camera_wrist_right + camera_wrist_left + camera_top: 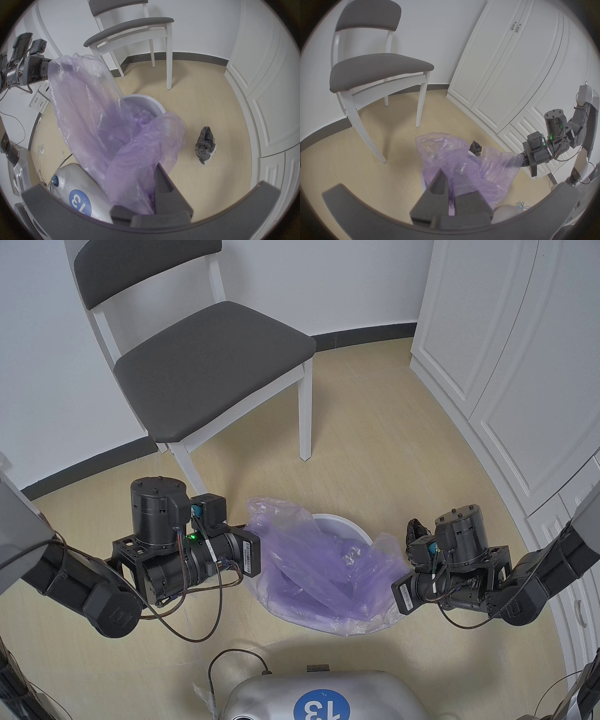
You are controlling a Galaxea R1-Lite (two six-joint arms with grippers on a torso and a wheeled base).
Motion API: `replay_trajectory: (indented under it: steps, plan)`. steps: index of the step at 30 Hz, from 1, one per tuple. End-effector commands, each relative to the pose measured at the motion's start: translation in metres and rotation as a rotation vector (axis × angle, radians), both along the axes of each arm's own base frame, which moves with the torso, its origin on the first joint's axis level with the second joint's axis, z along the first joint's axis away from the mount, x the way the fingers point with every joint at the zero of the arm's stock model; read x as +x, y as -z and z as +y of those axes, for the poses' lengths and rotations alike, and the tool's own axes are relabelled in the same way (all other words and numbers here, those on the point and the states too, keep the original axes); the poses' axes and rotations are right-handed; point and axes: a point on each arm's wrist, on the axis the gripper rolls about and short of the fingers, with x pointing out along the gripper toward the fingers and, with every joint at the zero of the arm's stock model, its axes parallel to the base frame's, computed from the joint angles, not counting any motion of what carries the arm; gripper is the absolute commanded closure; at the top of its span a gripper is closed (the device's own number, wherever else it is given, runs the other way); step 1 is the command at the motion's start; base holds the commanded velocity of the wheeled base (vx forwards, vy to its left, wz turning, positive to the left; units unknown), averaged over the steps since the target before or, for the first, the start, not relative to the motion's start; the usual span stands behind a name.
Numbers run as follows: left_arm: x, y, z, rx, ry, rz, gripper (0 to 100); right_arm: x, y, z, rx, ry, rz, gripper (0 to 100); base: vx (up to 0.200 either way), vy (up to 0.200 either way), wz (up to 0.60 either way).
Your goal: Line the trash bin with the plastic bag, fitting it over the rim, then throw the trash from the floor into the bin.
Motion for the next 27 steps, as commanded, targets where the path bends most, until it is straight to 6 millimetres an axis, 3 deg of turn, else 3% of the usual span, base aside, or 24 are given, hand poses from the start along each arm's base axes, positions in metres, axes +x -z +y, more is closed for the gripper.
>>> replay_trajectory:
  steps: [1,8,13,18,27]
  plan:
    - [-0.001,-0.008,-0.001,-0.002,0.001,0.005,100,0.001,-0.006,0.0,0.005,0.0,-0.008,100,0.0,0.0,0.0]
    - [0.015,-0.007,0.026,0.019,-0.106,0.057,100,0.007,-0.007,-0.01,0.002,0.036,-0.006,100,0.0,0.0,0.0]
    - [0.018,-0.006,0.031,0.014,-0.119,0.062,100,0.01,-0.006,-0.013,0.002,0.052,-0.006,100,0.0,0.0,0.0]
    - [0.026,0.014,0.027,0.009,-0.135,0.118,100,0.02,-0.001,-0.009,0.01,0.06,-0.005,100,0.0,0.0,0.0]
    - [0.028,0.025,0.042,0.04,-0.178,0.182,100,0.033,0.0,0.003,0.039,0.074,0.026,100,0.0,0.0,0.0]
